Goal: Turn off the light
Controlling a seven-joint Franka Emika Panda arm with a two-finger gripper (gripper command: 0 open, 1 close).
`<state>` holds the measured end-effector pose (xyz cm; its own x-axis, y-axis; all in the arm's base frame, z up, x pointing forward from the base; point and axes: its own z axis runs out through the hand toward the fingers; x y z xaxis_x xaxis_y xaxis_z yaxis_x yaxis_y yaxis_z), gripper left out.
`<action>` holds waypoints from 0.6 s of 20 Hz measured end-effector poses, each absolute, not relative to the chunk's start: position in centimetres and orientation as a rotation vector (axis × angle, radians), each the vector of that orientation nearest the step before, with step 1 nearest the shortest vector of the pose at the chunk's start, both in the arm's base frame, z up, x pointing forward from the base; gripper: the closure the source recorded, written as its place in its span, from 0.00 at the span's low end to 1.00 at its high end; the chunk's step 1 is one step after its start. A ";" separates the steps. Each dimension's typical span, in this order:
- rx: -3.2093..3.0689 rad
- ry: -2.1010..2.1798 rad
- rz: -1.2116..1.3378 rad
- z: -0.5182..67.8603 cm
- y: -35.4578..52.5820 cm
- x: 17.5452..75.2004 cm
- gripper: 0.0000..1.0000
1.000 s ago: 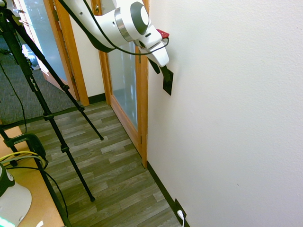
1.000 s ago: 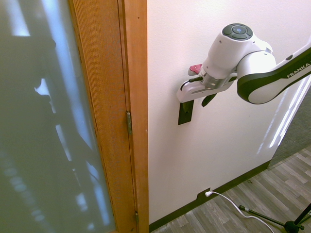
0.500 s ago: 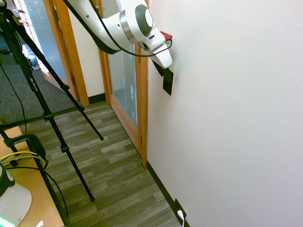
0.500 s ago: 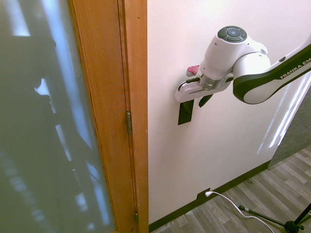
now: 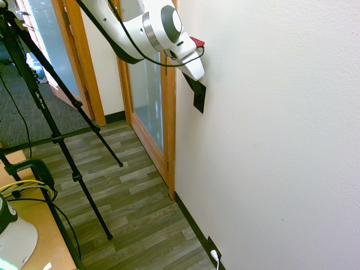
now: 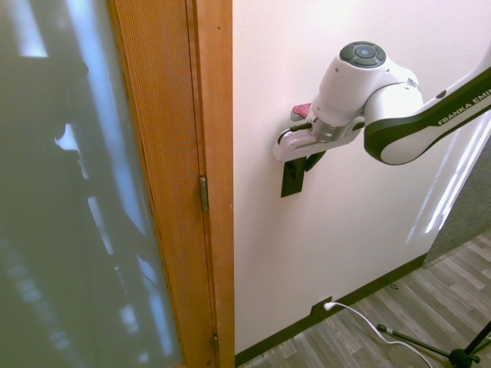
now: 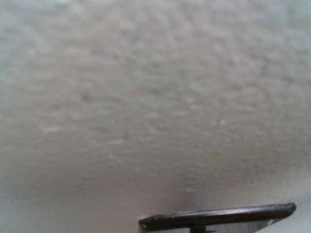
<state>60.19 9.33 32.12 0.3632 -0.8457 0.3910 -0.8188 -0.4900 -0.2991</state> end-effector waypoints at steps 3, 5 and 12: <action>-2.551 1.560 -0.782 32.0 9.8 60.3 1.00; -2.553 1.562 -0.780 31.9 9.8 60.3 1.00; -2.555 1.572 -0.774 31.2 9.5 60.7 1.00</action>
